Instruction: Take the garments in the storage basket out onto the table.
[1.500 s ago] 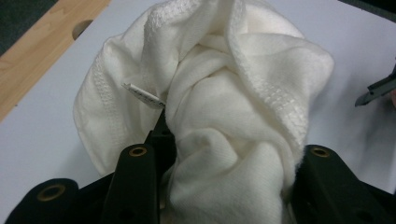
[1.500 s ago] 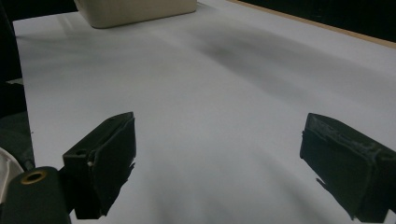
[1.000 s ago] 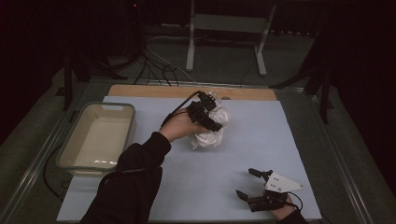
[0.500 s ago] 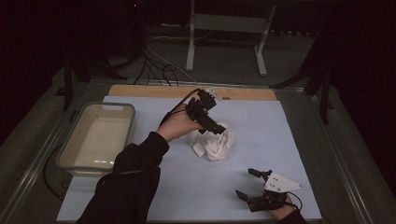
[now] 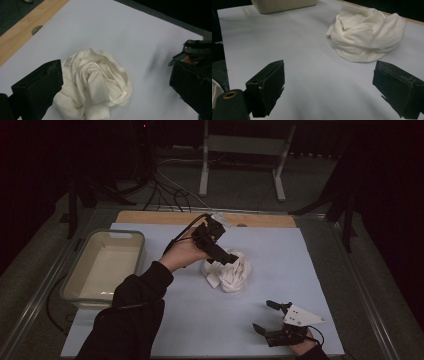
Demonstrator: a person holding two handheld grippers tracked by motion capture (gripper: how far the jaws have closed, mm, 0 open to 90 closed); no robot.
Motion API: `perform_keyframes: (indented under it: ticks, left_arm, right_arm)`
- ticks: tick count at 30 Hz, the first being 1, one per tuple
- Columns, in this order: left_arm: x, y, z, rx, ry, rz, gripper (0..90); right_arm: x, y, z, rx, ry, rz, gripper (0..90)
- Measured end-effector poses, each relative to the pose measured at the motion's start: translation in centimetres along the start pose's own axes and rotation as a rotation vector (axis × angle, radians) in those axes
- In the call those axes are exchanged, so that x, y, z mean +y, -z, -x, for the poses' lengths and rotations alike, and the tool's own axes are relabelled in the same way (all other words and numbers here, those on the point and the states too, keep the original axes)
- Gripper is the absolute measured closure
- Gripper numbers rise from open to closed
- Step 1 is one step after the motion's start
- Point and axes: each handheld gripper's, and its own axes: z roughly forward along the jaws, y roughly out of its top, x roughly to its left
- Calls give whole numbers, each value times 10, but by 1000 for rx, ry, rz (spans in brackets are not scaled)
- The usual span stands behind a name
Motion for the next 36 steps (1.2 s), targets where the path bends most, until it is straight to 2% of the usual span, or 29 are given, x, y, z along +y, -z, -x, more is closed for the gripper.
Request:
perform_keyframes:
  ticks: [11,13,15,17,18,19,25,26,29,34,36]
  left_arm:
    - [-18,16,-1,-14,-23,20,0]
    - [-20,18,-1,-16,-30,23,0]
    - [-27,23,0,-24,-57,49,0]
    - [-31,25,1,-30,-62,42,0]
    - [-31,25,1,-30,-62,42,0]
    - [-35,26,1,-48,-66,45,0]
    - [-48,25,4,-54,-90,14,0]
    - [-50,24,4,-64,-89,15,0]
    - [-57,24,7,-51,-109,15,0]
    - [-69,24,10,-64,-119,20,0]
    - [-75,22,11,-74,-109,28,0]
  right_arm:
    - [0,-1,-1,0,-1,-2,107]
    - [0,-1,-1,-1,0,-2,106]
    - [0,-1,-1,-2,-1,-2,107]
    - [0,-1,0,-1,-2,0,107]
    - [0,-1,0,-1,-2,0,107]
    - [0,-1,0,-2,-2,-5,107]
    - [0,-1,0,-4,-4,-4,107]
    - [0,-1,0,-3,-7,-5,107]
    - [0,-1,0,-3,-3,-6,107]
    - [0,-1,-1,-4,-1,-9,107]
    - [0,-2,-1,-4,2,-9,107]
